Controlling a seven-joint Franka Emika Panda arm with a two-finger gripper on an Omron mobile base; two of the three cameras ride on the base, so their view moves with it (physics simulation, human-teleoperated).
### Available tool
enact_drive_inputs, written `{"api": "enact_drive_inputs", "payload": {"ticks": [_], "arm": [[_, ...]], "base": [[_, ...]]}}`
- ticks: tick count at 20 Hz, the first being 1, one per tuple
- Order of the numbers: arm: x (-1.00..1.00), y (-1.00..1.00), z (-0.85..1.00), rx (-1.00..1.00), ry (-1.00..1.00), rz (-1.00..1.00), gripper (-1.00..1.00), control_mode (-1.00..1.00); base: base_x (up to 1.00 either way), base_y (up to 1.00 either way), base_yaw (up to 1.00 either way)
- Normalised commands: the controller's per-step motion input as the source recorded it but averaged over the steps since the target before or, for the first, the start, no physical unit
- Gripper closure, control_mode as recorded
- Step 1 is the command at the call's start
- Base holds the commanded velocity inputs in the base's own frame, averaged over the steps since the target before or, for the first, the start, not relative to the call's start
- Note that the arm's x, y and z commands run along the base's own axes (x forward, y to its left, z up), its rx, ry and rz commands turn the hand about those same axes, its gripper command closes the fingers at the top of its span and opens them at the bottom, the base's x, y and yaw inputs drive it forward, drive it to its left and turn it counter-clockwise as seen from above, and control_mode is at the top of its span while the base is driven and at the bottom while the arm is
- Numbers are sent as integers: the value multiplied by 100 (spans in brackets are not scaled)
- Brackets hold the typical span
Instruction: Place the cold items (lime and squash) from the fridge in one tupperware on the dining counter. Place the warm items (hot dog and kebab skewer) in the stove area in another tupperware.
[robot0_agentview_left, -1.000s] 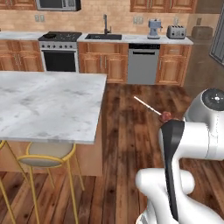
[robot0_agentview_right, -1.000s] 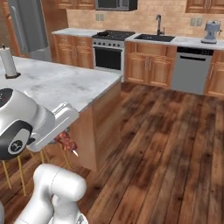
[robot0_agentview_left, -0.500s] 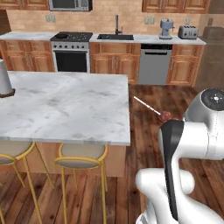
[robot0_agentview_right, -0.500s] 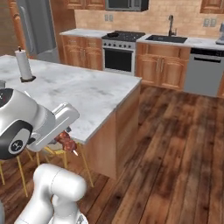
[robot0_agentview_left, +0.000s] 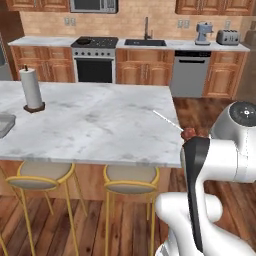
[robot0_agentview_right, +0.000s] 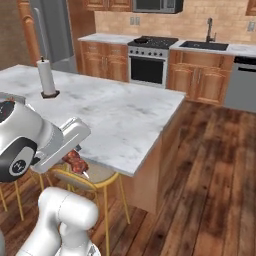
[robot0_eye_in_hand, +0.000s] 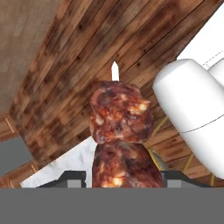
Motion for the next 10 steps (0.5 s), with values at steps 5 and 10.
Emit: {"api": "enact_drive_inputs", "payload": {"ticks": [5, 10], "arm": [[0, 0, 0, 0, 0, 0, 100, 100], [0, 0, 0, 0, 0, 0, 100, 100]], "base": [[0, 74, 0], [0, 68, 0]]}}
